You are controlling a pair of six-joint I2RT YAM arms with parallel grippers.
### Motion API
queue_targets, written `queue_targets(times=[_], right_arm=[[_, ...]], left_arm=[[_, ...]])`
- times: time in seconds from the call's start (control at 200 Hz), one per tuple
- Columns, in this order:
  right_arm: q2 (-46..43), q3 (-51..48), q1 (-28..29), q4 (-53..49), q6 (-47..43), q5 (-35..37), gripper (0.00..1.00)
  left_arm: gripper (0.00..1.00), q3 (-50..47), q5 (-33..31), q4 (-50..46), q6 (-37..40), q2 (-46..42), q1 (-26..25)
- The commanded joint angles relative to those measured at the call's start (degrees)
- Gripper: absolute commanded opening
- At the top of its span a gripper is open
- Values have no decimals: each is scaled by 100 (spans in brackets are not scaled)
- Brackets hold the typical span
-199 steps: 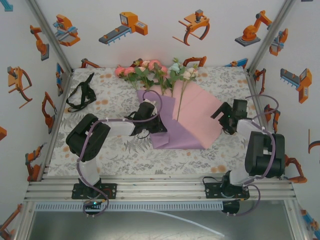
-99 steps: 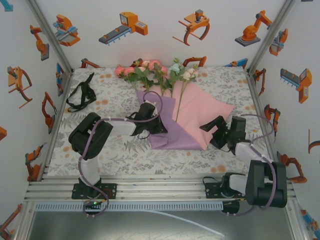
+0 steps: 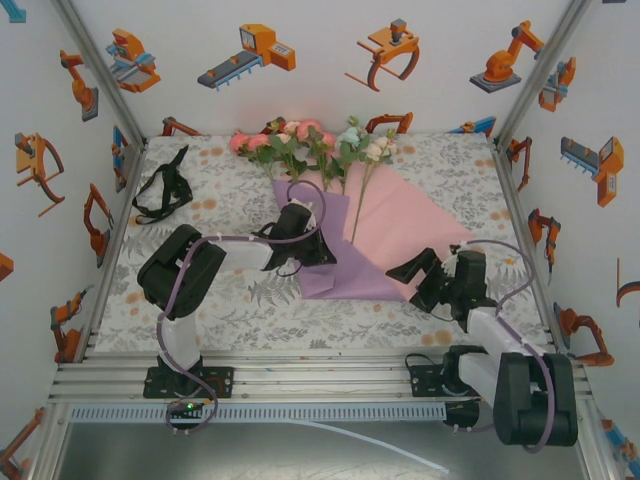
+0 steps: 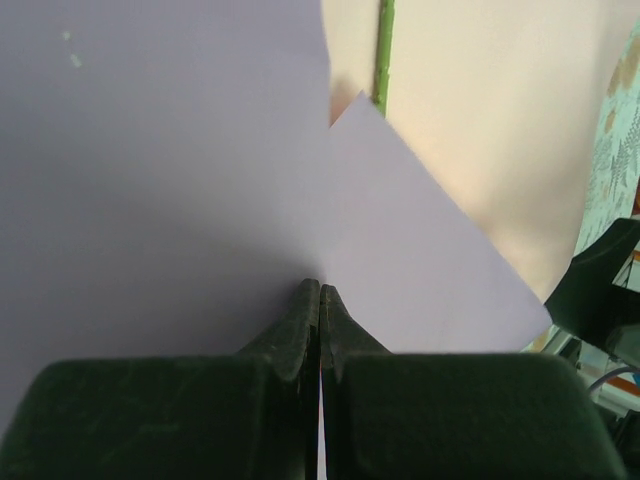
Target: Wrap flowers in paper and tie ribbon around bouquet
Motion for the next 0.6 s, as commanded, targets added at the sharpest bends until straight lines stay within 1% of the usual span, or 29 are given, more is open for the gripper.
queue_targets(times=[0.0,0.08,0.135,0.21,0.33,0.406,0.506,0.596], right_arm=[[-125,-90,315,286,-132,31,89],[91,53,708,551,-318,370,89],[317,214,946,573,-538,537,85],[514,298,1117,549,-688,865,79],[643,448,1217,222,-881,1269,58],[631,698,1349,-353,-1091,1540,48],[448,1102,1601,-1303,-1412,2250,30],[344,1386,1828,-1878,-1641,2848,14]], left_arm=[[5,168,100,69,-84,102,-43],[5,178,102,77,-97,124,-45],[5,182,101,58,-97,118,-44],[5,165,58,36,-73,100,-48],[5,101,-20,23,-53,78,-44],[5,94,-11,23,-62,110,-44],[5,77,20,85,-91,140,-43],[5,92,62,138,-148,62,-44]])
